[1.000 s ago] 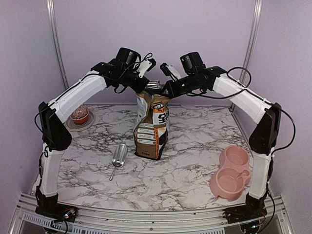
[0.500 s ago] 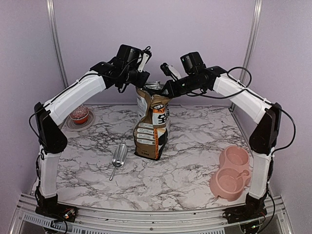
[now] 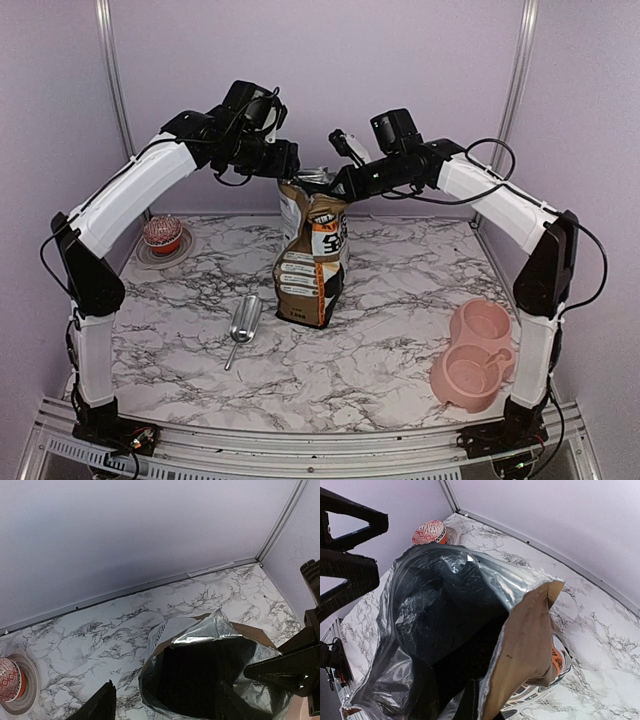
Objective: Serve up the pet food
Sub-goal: Adjust the pet food bag at the center of the board, then place the pet food bag at the center of the board.
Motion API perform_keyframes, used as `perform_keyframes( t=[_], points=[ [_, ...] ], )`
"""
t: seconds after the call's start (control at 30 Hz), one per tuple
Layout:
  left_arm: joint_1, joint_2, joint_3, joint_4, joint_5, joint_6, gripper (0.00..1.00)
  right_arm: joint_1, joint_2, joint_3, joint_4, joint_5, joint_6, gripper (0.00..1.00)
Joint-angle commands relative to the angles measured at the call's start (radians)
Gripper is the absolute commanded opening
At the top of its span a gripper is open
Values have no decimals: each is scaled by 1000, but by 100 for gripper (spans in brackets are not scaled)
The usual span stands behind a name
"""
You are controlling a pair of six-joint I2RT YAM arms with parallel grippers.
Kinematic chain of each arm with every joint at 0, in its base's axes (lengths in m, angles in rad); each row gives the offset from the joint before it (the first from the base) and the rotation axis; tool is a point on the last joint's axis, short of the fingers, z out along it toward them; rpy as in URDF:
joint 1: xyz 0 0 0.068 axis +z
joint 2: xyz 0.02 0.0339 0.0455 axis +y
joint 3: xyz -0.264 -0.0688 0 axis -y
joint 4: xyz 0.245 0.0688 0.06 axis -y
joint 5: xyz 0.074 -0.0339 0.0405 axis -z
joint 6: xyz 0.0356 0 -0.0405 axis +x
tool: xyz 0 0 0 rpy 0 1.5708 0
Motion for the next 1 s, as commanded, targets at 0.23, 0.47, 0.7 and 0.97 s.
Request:
perform_keyframes(
  t=[0.23, 0.47, 0.7, 0.97],
  points=[
    [28, 61, 18, -115, 97, -177, 60, 7, -119, -28, 186, -65, 3, 0],
    [62, 121, 53, -112, 205, -240, 32, 8, -131, -46, 212, -87, 8, 0],
    [62, 132, 82, -80, 211, -256, 0, 7, -134, -42, 252, -82, -2, 0],
    [161, -43, 89, -36, 138, -96, 0, 6, -53, 149, 262, -34, -15, 0]
  ],
)
